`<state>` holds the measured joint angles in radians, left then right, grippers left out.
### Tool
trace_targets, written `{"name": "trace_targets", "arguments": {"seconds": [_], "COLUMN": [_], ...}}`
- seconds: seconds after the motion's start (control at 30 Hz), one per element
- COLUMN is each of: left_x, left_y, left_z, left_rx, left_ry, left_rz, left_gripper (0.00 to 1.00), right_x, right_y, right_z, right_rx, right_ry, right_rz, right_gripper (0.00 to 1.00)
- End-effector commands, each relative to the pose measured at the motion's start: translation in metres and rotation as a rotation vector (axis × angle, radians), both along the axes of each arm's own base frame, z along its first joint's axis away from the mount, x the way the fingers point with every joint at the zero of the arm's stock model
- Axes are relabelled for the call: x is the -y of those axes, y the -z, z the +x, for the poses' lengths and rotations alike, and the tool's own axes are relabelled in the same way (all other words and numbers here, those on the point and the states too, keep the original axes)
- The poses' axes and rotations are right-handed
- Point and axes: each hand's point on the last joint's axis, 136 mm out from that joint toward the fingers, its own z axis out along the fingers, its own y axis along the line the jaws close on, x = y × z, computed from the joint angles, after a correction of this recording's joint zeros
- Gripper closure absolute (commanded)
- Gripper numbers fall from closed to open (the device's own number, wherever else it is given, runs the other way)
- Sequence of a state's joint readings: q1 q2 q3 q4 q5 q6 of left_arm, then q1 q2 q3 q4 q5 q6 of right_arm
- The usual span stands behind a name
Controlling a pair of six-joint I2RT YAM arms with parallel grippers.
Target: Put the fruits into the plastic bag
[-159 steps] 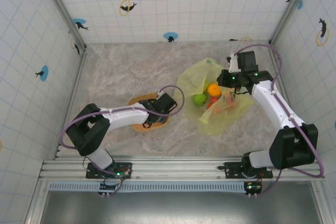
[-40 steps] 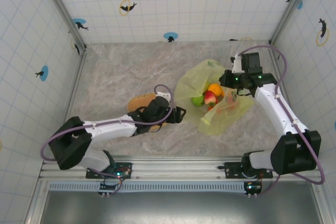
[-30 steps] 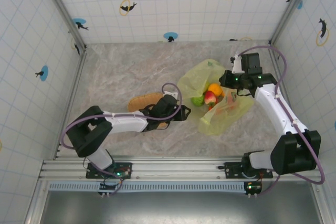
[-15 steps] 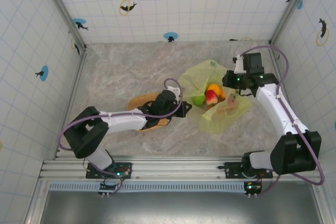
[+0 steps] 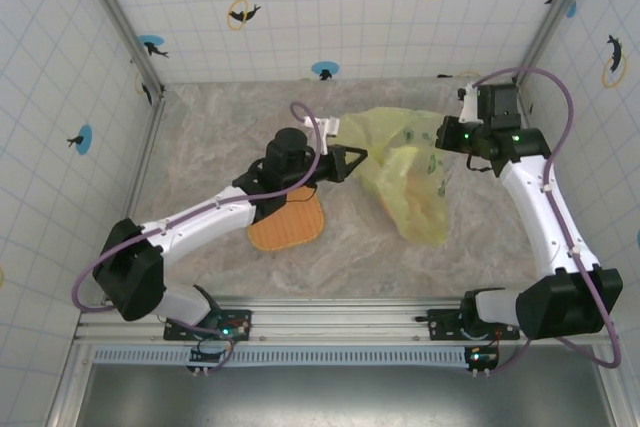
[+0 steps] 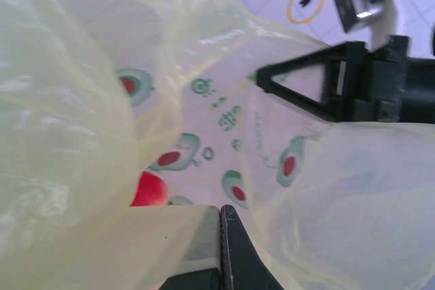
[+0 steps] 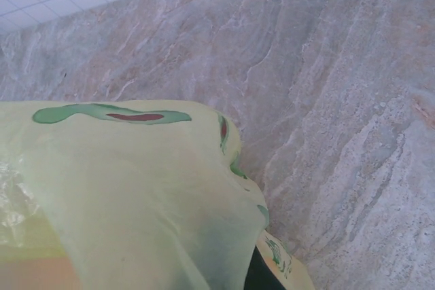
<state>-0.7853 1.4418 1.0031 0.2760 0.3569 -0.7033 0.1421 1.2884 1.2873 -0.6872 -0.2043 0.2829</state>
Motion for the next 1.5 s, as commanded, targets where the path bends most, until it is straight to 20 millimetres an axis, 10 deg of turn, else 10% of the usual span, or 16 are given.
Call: {"name": "trace_targets", "arguments": {"seconds": [0.0, 0.4, 0.67, 0.9, 1.47], "left_x": [-0.013, -0.030, -0.035, -0.042, -0.084], "left_y": [0.012, -0.012, 0.043, 0.047, 0.004], "left_z": [0.009, 0.056, 0.058, 0.062, 0.064], "left_rx": [0.000, 0.066, -0.032, -0.026, 0.165], "left_ry": [-0.030, -0.103, -0.127, -0.165, -0.319], "left_rz": [0.063, 0.089, 0.172, 0.200, 0.300], "left_gripper": [1.00, 1.00, 1.00, 1.00, 0.33], "right_x": [-0.006, -0.042, -0.040, -0.040, -0.026], "right_y": [0.004, -0.006, 0.035, 0.038, -0.031], "right_z": [-0.002, 0.001, -0.008, -0.007, 0.004], "right_rx": [0.000, 0.051, -0.012, -0.017, 0.126], "right_ry": [-0.006, -0.055, -0.031, -0.035, -0.018], "right_rz": [0.042, 0.130, 0.126, 0.123, 0.088], "right_gripper": [1.00, 1.00, 1.00, 0.98, 0.41]}}
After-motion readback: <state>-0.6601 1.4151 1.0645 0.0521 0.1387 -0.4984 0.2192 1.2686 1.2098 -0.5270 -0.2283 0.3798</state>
